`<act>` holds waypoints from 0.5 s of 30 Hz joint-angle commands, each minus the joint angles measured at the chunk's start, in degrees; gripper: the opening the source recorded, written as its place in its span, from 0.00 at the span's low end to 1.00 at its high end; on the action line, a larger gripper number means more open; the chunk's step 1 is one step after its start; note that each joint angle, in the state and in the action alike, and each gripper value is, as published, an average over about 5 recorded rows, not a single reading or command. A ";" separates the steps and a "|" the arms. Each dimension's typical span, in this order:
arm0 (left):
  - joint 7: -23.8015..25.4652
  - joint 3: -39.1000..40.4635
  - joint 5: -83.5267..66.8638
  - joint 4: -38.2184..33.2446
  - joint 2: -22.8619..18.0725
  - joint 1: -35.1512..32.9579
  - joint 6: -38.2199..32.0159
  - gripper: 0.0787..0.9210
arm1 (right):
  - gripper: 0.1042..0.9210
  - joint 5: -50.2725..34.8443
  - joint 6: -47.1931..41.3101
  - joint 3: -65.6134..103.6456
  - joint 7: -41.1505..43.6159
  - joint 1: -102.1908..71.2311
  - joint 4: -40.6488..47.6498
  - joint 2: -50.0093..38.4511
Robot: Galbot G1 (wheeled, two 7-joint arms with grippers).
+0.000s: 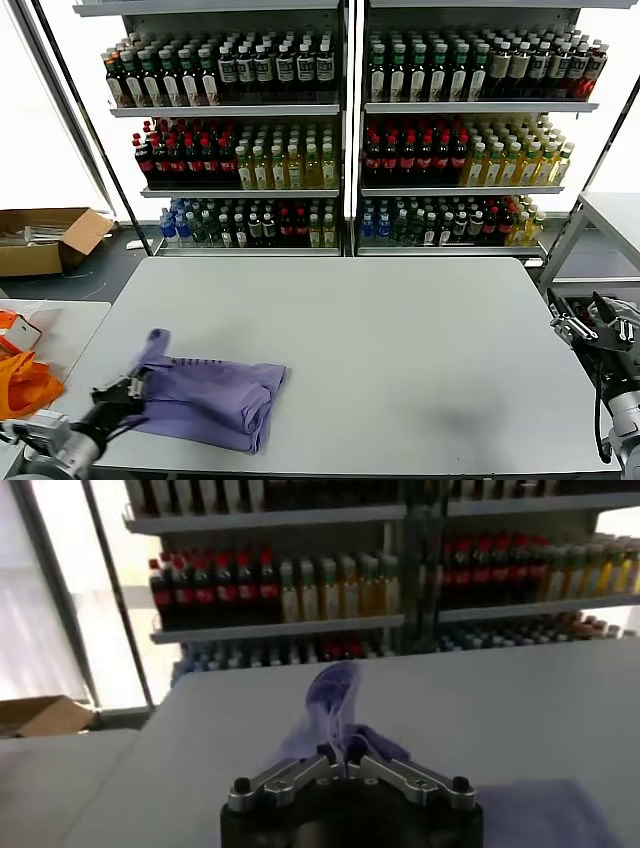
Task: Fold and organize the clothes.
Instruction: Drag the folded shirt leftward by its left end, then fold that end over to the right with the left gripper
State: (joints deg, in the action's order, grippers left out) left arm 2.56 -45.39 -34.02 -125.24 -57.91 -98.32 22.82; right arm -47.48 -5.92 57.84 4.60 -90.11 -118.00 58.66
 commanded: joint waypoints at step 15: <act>-4.07 24.57 5.89 -0.82 -7.14 4.42 2.92 0.10 | 0.88 1.08 0.02 -1.26 0.18 0.19 0.06 0.91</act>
State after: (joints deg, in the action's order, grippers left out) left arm -0.40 -28.39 -30.06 -126.20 -63.29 -95.40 24.89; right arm -46.58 -5.91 56.66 4.77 -89.89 -117.88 59.50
